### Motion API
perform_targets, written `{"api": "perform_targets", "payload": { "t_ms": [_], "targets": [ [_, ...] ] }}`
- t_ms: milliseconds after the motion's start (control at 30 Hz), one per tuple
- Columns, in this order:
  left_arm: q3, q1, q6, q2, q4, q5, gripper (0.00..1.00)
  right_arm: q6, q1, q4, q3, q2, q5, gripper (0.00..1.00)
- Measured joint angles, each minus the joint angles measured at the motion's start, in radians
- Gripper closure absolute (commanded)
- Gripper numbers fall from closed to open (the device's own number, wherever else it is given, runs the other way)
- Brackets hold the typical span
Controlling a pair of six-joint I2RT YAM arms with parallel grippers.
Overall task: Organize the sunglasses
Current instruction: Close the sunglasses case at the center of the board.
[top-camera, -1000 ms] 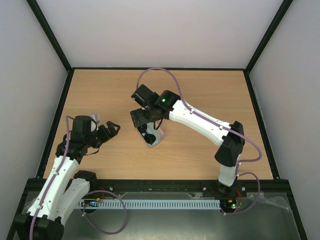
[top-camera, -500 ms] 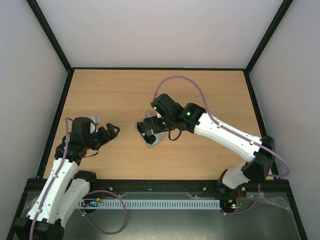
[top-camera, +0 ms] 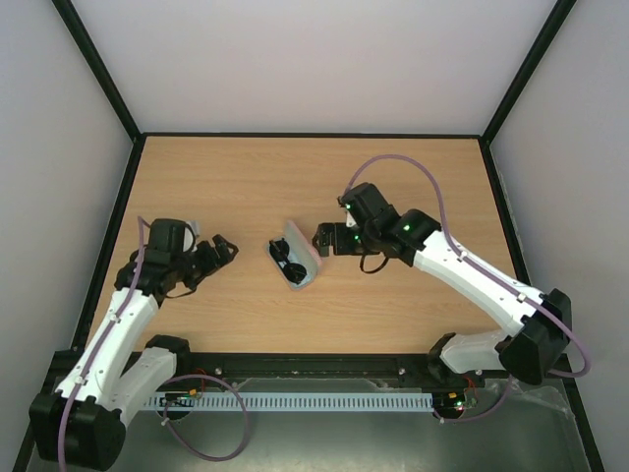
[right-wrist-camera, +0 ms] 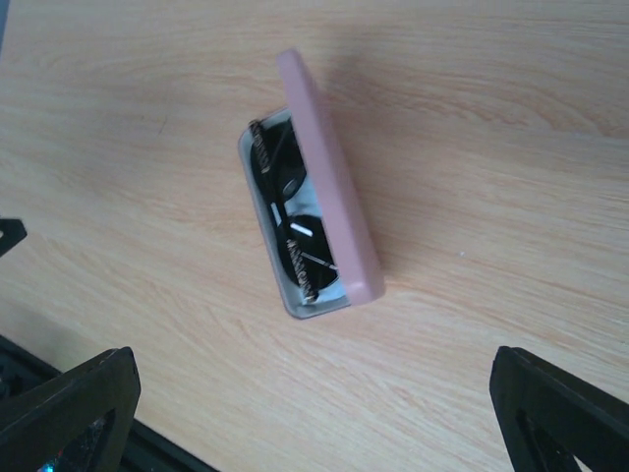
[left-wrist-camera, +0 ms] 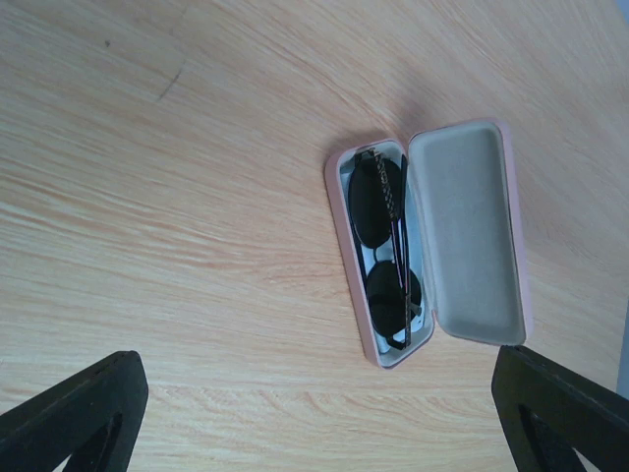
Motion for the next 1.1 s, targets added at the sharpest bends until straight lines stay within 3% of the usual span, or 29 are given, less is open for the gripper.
{"api": "perform_targets", "payload": {
  "t_ms": [200,433,600,667,800,1100],
  "targets": [
    [0.020,0.000,-0.002,0.035,0.042,-0.005,0.01,-0.027,-0.112,0.041,-0.002,0.037,-0.058,0.14],
    [0.020,0.000,-0.003,0.052,0.075,-0.002,0.01,-0.066,-0.121,0.055,0.040,0.149,-0.083,0.30],
    [0.019,0.000,-0.003,0.051,0.080,-0.002,0.01,-0.092,-0.122,0.069,0.090,0.222,-0.101,0.62],
    [0.013,0.000,-0.003,0.051,0.087,0.004,0.01,-0.093,-0.122,0.073,0.117,0.262,-0.108,0.71],
    [0.004,0.000,-0.003,0.051,0.089,0.009,0.01,-0.114,-0.122,0.085,0.153,0.332,-0.114,0.77],
    [-0.008,0.000,-0.002,0.051,0.103,0.015,0.01,-0.121,-0.122,0.112,0.178,0.451,-0.148,0.78]
  ]
}}
